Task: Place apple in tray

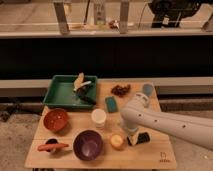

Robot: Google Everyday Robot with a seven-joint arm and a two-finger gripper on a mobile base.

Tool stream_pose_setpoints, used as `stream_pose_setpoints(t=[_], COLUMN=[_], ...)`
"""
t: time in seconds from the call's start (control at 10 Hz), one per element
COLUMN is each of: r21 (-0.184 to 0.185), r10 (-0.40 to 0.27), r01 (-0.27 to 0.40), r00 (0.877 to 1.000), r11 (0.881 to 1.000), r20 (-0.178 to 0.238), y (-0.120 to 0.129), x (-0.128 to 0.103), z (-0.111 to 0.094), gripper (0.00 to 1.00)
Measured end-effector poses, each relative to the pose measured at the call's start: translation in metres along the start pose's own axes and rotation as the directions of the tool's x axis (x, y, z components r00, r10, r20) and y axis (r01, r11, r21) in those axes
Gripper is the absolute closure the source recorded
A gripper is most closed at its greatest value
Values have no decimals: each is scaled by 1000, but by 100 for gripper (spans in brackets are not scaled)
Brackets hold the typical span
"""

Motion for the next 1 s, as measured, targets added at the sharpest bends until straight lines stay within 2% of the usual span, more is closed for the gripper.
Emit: stream_pose_setpoints(t=[0.1,0.3,0.5,1.0], r21=[-1,-3,-10,-7], r10=[3,8,7,0], r01=[-3,-8,-6,2], r00=[1000,998,995,980], r11=[1000,1000,1000,1000], r20=[11,65,100,199], y=[3,8,8,3], x=[-1,-6,-15,-31], z=[6,18,27,42], gripper=[20,20,20,20])
